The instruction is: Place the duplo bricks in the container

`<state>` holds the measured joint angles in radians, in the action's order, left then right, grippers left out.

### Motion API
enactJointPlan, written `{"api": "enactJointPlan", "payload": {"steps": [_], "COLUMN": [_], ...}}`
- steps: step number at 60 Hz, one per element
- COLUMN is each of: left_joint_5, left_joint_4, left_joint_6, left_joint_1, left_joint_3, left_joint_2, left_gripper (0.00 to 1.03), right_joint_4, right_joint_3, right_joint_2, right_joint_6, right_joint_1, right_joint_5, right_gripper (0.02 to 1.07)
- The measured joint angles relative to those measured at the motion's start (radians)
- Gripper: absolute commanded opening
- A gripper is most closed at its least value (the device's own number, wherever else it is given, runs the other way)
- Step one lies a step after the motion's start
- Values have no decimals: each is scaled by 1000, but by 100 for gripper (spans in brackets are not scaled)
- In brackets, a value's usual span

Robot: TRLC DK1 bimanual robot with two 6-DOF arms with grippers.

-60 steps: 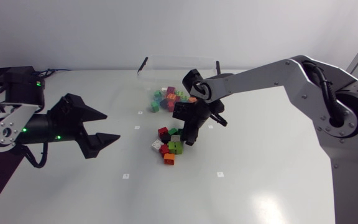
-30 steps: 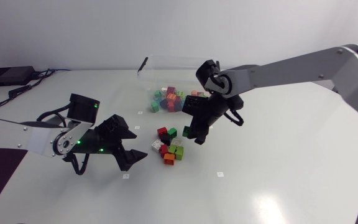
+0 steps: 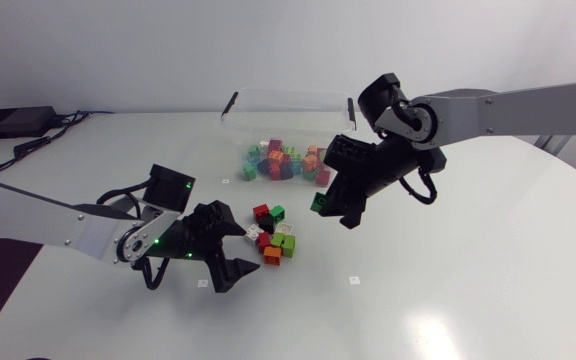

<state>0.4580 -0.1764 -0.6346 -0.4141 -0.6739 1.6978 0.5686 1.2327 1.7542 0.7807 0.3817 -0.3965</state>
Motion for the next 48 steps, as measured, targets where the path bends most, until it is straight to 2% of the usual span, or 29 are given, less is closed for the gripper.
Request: {"api": "enactJointPlan", "payload": {"steps": [7,16,29,48], "left_joint_5": [11,16,13,18], "left_joint_4": [116,236,275,329], "left_joint_6": [-131,-240,-288,-369], "left_joint_1": [-35,-82,-85,-87], "left_joint_3": [-30,-105,-219,-244], "left_joint_2": [-11,1,97,120], "left_gripper": [96,96,96,92], "right_joint_4": [0,0,0,1], "right_joint_3": [-18,-40,-73,-76], "right_joint_2": [-11,-33,-58,-69], "right_joint_6": [0,0,0,0], "right_joint_1": [-12,-31,-56,-63], "right_joint_5": [-2,-21,-27,-27], "right_gripper": [34,34,34,34]}}
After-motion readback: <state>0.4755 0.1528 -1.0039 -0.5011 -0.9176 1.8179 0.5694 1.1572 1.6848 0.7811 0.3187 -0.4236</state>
